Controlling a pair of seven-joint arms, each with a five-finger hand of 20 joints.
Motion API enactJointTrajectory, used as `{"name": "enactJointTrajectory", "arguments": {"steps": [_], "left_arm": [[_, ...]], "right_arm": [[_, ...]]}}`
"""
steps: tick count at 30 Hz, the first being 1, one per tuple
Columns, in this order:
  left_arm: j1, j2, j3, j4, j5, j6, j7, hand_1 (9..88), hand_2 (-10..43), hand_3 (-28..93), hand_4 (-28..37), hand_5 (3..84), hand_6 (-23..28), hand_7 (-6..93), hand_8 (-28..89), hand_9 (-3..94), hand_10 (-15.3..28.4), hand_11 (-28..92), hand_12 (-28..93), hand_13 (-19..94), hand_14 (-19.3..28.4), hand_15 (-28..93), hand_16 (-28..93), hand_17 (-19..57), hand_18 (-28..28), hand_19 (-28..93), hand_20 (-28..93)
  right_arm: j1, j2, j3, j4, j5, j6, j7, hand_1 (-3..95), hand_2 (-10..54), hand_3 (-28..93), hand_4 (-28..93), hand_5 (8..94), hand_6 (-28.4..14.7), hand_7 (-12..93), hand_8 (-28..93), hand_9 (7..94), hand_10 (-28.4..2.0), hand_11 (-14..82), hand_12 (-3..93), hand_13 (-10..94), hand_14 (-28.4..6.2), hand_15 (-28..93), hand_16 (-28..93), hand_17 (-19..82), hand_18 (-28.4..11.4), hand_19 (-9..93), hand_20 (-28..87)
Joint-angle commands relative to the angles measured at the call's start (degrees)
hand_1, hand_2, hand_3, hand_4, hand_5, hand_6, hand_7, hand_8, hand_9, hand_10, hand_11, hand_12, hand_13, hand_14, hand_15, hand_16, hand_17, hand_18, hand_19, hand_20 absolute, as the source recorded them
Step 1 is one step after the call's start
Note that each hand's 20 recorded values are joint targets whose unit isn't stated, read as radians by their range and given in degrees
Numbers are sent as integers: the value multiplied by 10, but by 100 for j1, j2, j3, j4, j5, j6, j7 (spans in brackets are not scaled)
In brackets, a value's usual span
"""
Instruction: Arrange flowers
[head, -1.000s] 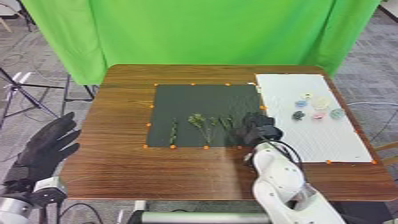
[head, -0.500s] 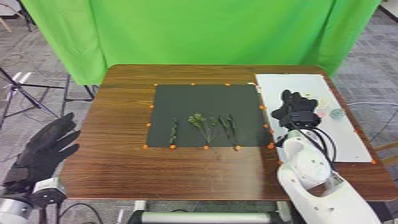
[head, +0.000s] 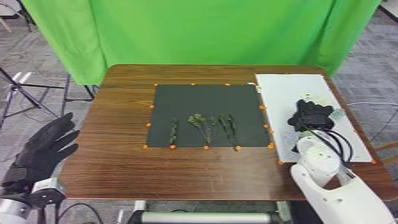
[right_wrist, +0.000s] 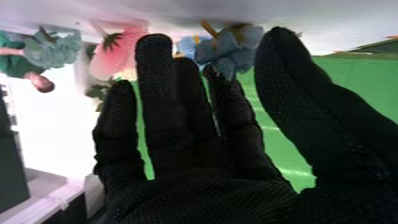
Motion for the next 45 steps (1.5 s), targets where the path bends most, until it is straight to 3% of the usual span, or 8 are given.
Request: {"name": "enactJointTrajectory", "arguments": {"steps": [1, 8, 16, 19, 22, 27, 35, 45], "left_arm": [[103, -14, -52, -38, -19, -11, 21, 241, -19, 702, -272, 195, 4, 215, -113, 187, 88, 91, 199, 124, 121, 165, 64, -130, 182, 343, 89], [126, -37, -95, -65, -7, -4, 16, 241, -19, 703, -272, 196, 4, 216, -113, 189, 89, 93, 197, 126, 122, 167, 63, -129, 182, 343, 88], [145, -8, -244, -139, -8, -2, 71, 240, -19, 704, -273, 197, 5, 215, -113, 189, 90, 95, 195, 127, 123, 168, 61, -129, 182, 343, 88], [131, 48, -324, -162, -15, -14, 105, 240, -19, 703, -273, 197, 5, 215, -113, 189, 90, 95, 195, 127, 123, 169, 62, -129, 183, 344, 89], [128, 137, -438, -172, -127, -29, 148, 240, -19, 703, -272, 197, 5, 214, -113, 189, 90, 94, 195, 127, 123, 168, 61, -130, 183, 344, 89], [71, 291, -576, -153, -135, -29, 101, 240, -20, 703, -272, 197, 5, 215, -112, 188, 89, 93, 195, 126, 122, 164, 61, -129, 183, 345, 88], [-44, 456, -595, -98, -138, 18, 65, 240, -20, 702, -272, 197, 5, 213, -112, 186, 89, 89, 197, 126, 121, 162, 65, -129, 183, 343, 88], [-124, 646, -524, -51, -131, 111, 82, 240, -20, 701, -272, 197, 5, 213, -112, 185, 88, 86, 200, 125, 120, 160, 65, -129, 182, 342, 88]], "right_arm": [[-99, -11, -101, 289, -45, 803, -459, 460, -95, 784, -283, 530, 12, 509, 17, 717, -66, 244, 474, 685, -43, 540, 324, 244, -197, 775, 489], [-96, -64, -74, 212, 144, 606, -616, 507, -95, 788, -282, 670, 18, 510, 66, 829, -59, 280, 550, 769, -46, 640, 286, 298, -201, 814, 501], [-57, -111, -167, -294, 184, 1133, -841, 500, -95, 813, -283, 697, 11, 486, 85, 846, -59, 279, 555, 778, -45, 643, 292, 302, -202, 817, 502], [149, -179, -378, -579, 310, 1227, -991, 498, -95, 817, -283, 699, 10, 484, 86, 847, -60, 277, 556, 777, -46, 643, 294, 302, -202, 817, 503], [429, -332, -730, -840, 366, 1267, -1221, 497, -95, 822, -283, 700, 10, 483, 86, 849, -60, 273, 559, 777, -46, 644, 296, 301, -203, 817, 504], [919, -763, -1549, -1108, 513, 1097, -1683, 481, -95, 844, -264, 707, 9, 480, 87, 855, -63, 264, 557, 777, -51, 646, 297, 301, -204, 816, 506], [1587, -1493, -2666, -848, 245, 413, -2259, 469, -95, 842, -231, 716, 8, 473, 97, 856, -63, 261, 560, 777, -53, 650, 299, 300, -206, 814, 509], [1989, -2002, -3458, -26, -213, 94, -2472, 473, -95, 835, -244, 714, 12, 478, 88, 861, -65, 260, 557, 772, -53, 652, 303, 293, -204, 808, 509]]}}
